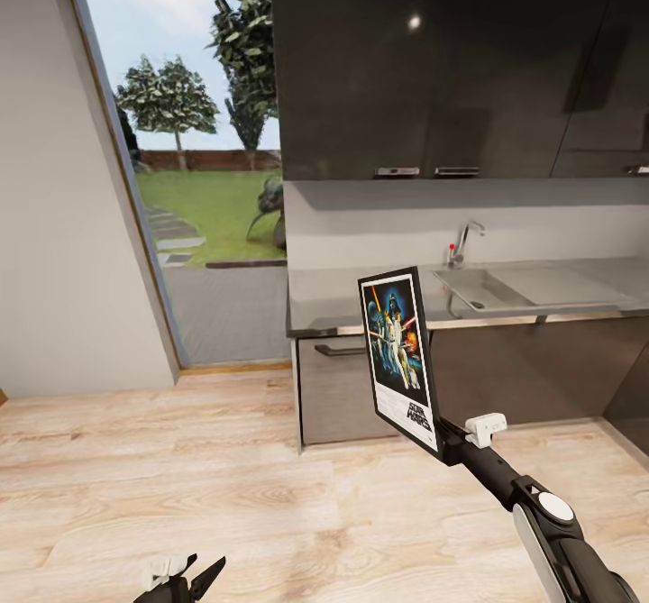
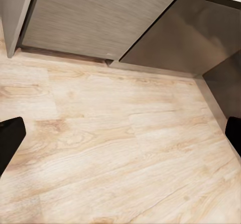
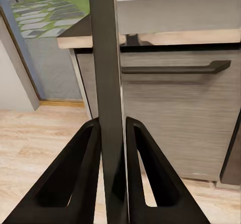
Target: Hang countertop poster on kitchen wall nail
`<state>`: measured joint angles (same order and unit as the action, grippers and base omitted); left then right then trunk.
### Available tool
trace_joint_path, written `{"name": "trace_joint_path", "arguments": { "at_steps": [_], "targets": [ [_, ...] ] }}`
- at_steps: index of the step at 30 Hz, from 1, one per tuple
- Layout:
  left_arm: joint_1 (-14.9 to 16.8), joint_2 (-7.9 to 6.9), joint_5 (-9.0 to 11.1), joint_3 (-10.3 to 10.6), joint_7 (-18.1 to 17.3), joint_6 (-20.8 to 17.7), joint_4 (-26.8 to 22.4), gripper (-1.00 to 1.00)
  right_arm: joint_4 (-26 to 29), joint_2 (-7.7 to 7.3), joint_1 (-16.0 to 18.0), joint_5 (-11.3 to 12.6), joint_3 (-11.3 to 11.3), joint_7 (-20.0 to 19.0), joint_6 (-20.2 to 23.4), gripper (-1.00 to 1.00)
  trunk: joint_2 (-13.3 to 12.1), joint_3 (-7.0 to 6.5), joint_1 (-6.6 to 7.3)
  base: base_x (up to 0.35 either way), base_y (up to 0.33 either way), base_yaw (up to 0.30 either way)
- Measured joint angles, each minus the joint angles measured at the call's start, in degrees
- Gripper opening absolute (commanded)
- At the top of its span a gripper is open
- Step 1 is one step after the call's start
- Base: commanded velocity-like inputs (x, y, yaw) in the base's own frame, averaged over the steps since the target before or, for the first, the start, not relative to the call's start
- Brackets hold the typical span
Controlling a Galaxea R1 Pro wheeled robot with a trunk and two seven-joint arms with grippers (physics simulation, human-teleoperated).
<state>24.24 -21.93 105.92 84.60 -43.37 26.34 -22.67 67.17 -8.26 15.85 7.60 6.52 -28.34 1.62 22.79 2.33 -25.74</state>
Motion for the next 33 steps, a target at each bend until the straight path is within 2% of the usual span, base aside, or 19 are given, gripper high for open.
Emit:
{"name": "trace_joint_path", "arguments": {
  "at_steps": [14,33],
  "targets": [
    [0.0,0.0,0.0,0.0,0.0,0.0,0.0,1.0,0.0,0.0,0.0,0.0,0.0,0.0,0.0,-1.0,0.0,-1.06,0.01,0.019,0.02,0.007],
    [0.0,-0.02,0.0,-0.2,0.0,0.0,0.0,1.0,0.0,0.07,0.0,-0.1,0.0,0.1,0.0,-1.0,0.0,-1.1,0.01,0.155,0.252,0.261]
  ]
}}
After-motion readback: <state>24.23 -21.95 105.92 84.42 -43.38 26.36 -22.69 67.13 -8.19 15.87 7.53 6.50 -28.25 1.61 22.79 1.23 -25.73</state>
